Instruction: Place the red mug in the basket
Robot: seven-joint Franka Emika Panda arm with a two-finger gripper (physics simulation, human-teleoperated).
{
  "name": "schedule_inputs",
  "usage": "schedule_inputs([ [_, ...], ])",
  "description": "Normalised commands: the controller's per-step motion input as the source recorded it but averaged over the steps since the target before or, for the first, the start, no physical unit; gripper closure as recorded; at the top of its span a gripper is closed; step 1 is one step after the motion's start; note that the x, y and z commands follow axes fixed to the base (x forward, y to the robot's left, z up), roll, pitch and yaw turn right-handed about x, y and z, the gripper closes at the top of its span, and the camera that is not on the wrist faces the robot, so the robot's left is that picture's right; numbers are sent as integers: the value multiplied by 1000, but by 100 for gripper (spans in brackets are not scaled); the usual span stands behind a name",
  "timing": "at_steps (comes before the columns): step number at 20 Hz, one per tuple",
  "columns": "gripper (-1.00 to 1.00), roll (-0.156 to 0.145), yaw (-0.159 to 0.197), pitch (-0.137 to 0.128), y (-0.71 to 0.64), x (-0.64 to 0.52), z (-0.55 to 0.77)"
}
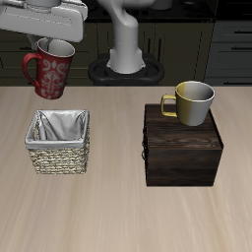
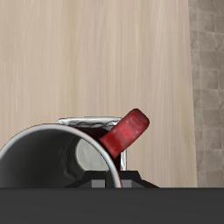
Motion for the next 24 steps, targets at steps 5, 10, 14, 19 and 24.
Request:
schedule_inputs([
  [5,100,-2,-7,-24,-92,-263,10],
  [10,100,6,-17,-47,-52,-297,-55],
  [14,100,32,-3,-37,82,-127,-51],
  [19,100,-15,-30,-44,-79,-110,-25],
  [24,100,-6,-4,-53,-46,-183,-62],
])
